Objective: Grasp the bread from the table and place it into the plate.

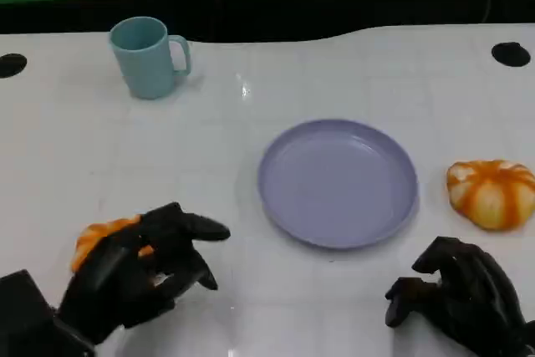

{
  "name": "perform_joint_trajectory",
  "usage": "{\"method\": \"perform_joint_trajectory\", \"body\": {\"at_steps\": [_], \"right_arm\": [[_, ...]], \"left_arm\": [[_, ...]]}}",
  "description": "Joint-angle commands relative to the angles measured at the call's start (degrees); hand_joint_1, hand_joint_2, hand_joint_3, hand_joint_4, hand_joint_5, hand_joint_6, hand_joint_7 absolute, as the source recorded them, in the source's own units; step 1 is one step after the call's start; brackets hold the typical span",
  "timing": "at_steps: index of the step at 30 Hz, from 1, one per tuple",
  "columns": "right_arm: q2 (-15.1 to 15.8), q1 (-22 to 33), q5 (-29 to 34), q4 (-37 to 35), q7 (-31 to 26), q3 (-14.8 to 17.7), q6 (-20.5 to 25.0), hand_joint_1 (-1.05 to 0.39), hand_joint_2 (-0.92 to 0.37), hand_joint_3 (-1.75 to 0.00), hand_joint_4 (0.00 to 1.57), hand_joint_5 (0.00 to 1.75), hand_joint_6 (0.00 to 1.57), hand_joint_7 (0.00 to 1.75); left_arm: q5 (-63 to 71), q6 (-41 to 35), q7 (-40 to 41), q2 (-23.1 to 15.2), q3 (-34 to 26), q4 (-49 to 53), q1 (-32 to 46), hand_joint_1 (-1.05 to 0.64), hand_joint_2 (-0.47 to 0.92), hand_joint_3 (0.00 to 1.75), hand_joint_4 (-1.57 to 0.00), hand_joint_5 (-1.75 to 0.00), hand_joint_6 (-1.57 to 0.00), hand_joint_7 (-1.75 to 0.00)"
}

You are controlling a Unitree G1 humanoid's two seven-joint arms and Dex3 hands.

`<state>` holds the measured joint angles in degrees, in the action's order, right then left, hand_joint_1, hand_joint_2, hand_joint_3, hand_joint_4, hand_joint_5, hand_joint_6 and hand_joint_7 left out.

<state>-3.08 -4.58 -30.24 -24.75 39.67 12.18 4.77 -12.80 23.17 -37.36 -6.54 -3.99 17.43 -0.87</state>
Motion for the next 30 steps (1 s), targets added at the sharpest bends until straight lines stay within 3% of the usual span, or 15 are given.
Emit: {"method": "perform_joint_trajectory", "body": {"at_steps": [1, 4, 11, 12, 14, 18, 22, 26, 30], "right_arm": [[0.7, 0.1, -0.3, 0.3, -0.3, 0.4, 0.3, -1.03, -0.74, 0.00, 1.57, 0.70, 1.57, 0.32], [0.7, 0.1, -0.3, 0.3, -0.2, 0.5, 0.2, -1.03, -0.74, 0.00, 1.57, 0.70, 1.57, 0.32], [0.7, -0.3, -0.6, -0.3, 0.4, 0.7, 0.3, -1.03, -0.74, 0.00, 1.57, 0.70, 1.57, 0.34], [0.8, -0.3, -0.6, -0.2, 0.3, 0.7, 0.4, -1.03, -0.74, 0.00, 1.57, 0.70, 1.57, 0.34], [0.9, -0.4, -0.5, -0.3, 0.2, 0.7, 0.4, -1.03, -0.74, 0.00, 1.57, 0.70, 1.57, 0.35], [0.9, -0.3, -0.3, -0.1, 0.0, 0.7, 0.2, -1.04, -0.74, 0.00, 1.57, 0.71, 1.57, 0.36], [1.1, -0.2, -0.7, 0.2, 0.1, 0.7, 1.1, -1.03, -0.73, 0.00, 1.57, 0.70, 1.57, 0.34], [1.3, -0.2, -0.9, 0.1, 0.2, 0.9, 1.4, -1.03, -0.73, 0.00, 1.57, 0.68, 1.57, 0.32], [1.2, -0.2, -0.9, 0.0, 0.3, 1.2, 1.5, -1.02, -0.72, 0.00, 1.57, 0.68, 1.57, 0.31]], "left_arm": [[6.1, 0.2, 4.1, -3.7, 1.0, -4.6, 1.1, -0.67, 0.92, 0.22, -0.44, -1.16, -0.55, -0.26], [6.9, -0.5, 5.3, -4.4, 1.5, -5.8, 1.4, -0.65, 0.92, 0.21, -0.43, -1.12, -0.56, -0.20], [27.1, 1.8, 16.9, -10.4, 2.8, -14.7, 2.9, -0.58, 0.92, 0.07, -0.35, -0.97, -0.60, -0.09], [30.8, 1.7, 18.8, -11.4, 3.0, -16.1, 3.2, -0.64, 0.92, 0.10, -0.35, -0.83, -0.60, -0.07], [38.9, 0.7, 23.1, -12.9, 3.2, -19.7, 4.0, -0.69, 0.92, 0.12, -0.36, -0.73, -0.60, -0.05], [54.6, -4.3, 29.7, -14.3, 4.0, -27.8, 6.4, -0.74, 0.92, 0.09, -0.35, -0.69, -0.56, -0.02], [63.6, -11.1, 26.4, -16.0, 5.5, -34.9, 8.0, -0.70, 0.92, 0.05, -0.29, -0.64, -0.46, 0.00], [71.1, -18.0, 21.3, -16.7, 7.6, -39.9, 8.6, -0.69, 0.91, 0.00, -0.29, -0.47, -0.33, 0.00], [77.2, -23.0, 16.9, -16.7, 9.9, -42.1, 8.3, -0.65, 0.86, 0.00, -0.31, -0.32, -0.30, 0.00]]}}
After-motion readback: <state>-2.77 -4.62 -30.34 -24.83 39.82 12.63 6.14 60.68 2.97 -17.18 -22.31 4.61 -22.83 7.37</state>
